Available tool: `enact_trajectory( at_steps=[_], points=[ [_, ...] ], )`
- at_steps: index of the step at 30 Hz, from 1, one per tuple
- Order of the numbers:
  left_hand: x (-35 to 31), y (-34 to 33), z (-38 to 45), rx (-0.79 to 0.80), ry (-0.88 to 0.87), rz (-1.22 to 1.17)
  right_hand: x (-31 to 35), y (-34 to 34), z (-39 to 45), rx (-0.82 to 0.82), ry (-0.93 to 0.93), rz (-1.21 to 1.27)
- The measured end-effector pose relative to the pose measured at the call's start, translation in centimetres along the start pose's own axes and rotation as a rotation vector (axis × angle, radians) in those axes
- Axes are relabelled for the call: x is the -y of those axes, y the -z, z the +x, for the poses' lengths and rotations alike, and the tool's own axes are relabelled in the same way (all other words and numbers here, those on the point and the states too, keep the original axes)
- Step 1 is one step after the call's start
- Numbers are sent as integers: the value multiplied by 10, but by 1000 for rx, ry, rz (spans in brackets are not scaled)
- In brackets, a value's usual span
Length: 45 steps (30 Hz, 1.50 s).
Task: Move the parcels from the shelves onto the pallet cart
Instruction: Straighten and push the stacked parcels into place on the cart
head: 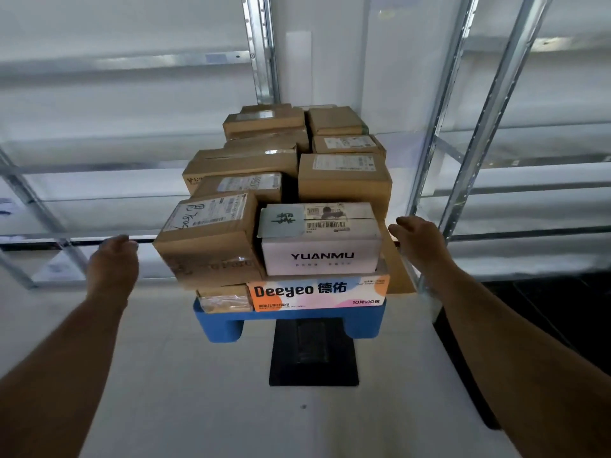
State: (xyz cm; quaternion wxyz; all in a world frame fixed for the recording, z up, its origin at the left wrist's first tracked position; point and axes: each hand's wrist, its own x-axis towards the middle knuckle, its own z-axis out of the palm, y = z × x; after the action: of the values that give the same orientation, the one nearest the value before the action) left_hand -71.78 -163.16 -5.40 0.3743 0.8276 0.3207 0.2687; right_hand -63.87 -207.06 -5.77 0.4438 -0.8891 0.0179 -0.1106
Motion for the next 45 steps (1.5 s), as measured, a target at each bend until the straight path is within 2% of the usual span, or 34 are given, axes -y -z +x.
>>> enact_trajectory(
  at_steps=[3, 7, 11, 17, 22, 27, 34, 38, 41, 45],
  points=[
    [-28, 7, 16, -134, -110, -17, 13, 3, 6, -55, 29, 7],
    [-81, 2, 11, -119, -311, -86, 23, 5, 15, -95, 49, 19],
    [-138, -25, -10, 108, -475, -115, 25, 5, 28, -122, 38, 46],
    [-201, -97, -31, 444, -657, -5, 11, 12, 65, -39, 103, 90],
    [-220, -149, -27, 537, -649, 143, 6, 16, 95, 70, 200, 127],
    [-225, -176, -13, 467, -634, 387, -1, 15, 124, 275, 190, 340],
    [-225, -182, -12, 523, -525, 473, -14, 15, 152, 512, 201, 461],
    [-226, -184, -13, 553, -393, 484, -30, 9, 166, 619, 51, 543],
    [-227, -187, -12, 586, -288, 382, -47, 2, 176, 699, -113, 594],
    [-226, -189, -6, 582, -319, 376, -65, -17, 183, 795, -351, 606]
  ],
)
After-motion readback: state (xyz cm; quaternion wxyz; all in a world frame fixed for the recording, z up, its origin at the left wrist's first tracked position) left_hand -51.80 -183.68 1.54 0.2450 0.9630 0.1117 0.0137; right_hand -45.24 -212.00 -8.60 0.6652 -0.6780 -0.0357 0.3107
